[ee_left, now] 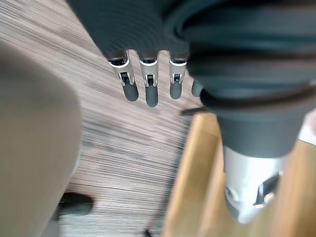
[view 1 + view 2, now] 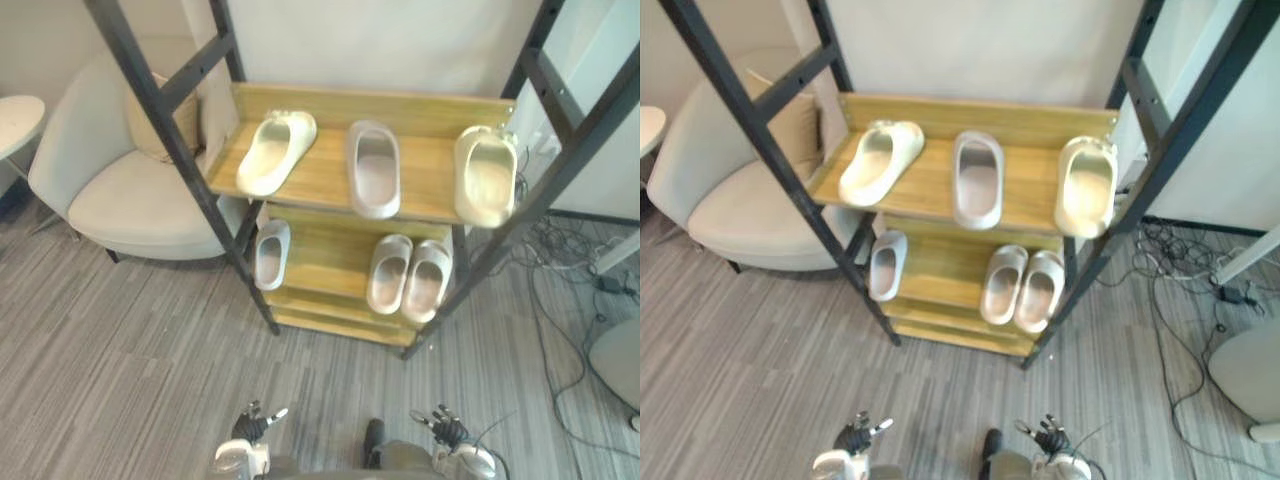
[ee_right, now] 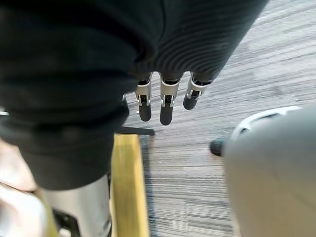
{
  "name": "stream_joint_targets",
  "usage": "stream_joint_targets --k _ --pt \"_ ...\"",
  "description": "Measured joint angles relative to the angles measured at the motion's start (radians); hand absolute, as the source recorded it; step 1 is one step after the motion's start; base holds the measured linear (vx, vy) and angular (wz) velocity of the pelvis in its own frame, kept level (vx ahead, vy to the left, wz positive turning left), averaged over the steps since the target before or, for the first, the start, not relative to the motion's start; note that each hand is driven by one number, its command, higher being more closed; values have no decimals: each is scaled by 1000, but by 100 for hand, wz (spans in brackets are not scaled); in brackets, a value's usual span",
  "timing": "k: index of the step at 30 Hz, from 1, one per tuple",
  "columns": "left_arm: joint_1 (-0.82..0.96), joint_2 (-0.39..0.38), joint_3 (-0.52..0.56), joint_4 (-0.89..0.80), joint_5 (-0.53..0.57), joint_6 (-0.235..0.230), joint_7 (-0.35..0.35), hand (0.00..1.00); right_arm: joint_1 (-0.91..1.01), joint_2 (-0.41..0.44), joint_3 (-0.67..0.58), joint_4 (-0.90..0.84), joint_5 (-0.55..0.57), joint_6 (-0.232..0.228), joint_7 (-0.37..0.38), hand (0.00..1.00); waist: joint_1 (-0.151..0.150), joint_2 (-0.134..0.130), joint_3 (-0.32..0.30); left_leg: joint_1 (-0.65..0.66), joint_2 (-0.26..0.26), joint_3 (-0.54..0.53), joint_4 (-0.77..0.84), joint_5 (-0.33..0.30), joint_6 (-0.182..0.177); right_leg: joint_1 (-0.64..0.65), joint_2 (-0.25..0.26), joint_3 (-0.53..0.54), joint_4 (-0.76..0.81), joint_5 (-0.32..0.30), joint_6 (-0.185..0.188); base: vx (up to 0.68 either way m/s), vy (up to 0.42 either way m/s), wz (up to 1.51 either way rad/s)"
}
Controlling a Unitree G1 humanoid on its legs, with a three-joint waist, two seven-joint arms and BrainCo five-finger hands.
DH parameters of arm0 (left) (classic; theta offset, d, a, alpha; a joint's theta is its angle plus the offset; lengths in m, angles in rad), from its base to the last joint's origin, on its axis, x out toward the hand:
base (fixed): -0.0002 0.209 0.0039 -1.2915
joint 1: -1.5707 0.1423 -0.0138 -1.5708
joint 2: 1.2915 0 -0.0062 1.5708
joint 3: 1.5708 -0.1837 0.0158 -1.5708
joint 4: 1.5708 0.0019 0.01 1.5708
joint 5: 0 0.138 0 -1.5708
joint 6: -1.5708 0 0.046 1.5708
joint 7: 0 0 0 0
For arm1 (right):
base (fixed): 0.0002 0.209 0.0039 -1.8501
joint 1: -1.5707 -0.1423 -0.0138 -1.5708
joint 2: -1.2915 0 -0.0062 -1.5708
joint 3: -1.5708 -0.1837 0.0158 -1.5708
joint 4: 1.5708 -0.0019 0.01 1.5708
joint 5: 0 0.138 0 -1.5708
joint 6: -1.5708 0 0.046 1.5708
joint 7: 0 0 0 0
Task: Organize the slippers on the shoe rack
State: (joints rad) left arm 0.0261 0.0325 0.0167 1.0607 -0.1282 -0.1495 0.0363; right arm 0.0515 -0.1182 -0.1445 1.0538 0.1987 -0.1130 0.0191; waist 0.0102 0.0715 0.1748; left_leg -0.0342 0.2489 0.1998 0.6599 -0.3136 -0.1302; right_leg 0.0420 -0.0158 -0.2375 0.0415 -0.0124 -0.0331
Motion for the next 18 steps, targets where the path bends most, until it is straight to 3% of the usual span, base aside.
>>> stream_joint_targets --k 3,4,5,8,11,15,18 --pt "-14 0 -7 -8 0 0 0 0 0 5 -1 2 8 2 -1 0 0 -7 5 -36 -43 -63 -326 37 10 15 -22 31 -13 -5 31 221 104 -27" --pt "-15 0 -9 -7 1 0 0 0 1 4 -1 3 9 2 -2 0 1 -8 6 -27 -65 -98 -404 135 -2 23 -28 42 -15 -9 48 175 174 -36" --pt "-15 1 -15 -3 1 0 2 0 4 3 -1 3 9 2 -4 0 0 -15 2 3 -86 -97 -432 172 0 40 -37 58 -28 -9 70 228 202 -19" --pt "-20 51 -50 13 4 0 0 0 14 54 0 -3 8 1 -11 0 -2 -79 -13 42 -137 -71 -475 175 15 64 -83 66 -50 -14 99 170 150 -3" --pt "-10 76 -54 39 11 3 0 0 16 71 0 11 -2 0 -13 0 2 -96 -25 87 -160 -44 -521 175 18 66 -102 89 -52 -22 112 114 88 -22" --pt "-8 77 -68 54 32 4 -1 0 16 68 0 17 -3 -3 -13 0 -1 -95 -32 114 -171 -30 -555 177 23 74 -106 105 -67 -25 117 58 28 -15" --pt "-5 69 -76 61 48 4 -1 0 16 51 0 22 -2 -4 -15 0 -2 -69 -45 125 -167 -19 -578 179 26 69 -98 117 -71 -25 117 39 -19 -14"
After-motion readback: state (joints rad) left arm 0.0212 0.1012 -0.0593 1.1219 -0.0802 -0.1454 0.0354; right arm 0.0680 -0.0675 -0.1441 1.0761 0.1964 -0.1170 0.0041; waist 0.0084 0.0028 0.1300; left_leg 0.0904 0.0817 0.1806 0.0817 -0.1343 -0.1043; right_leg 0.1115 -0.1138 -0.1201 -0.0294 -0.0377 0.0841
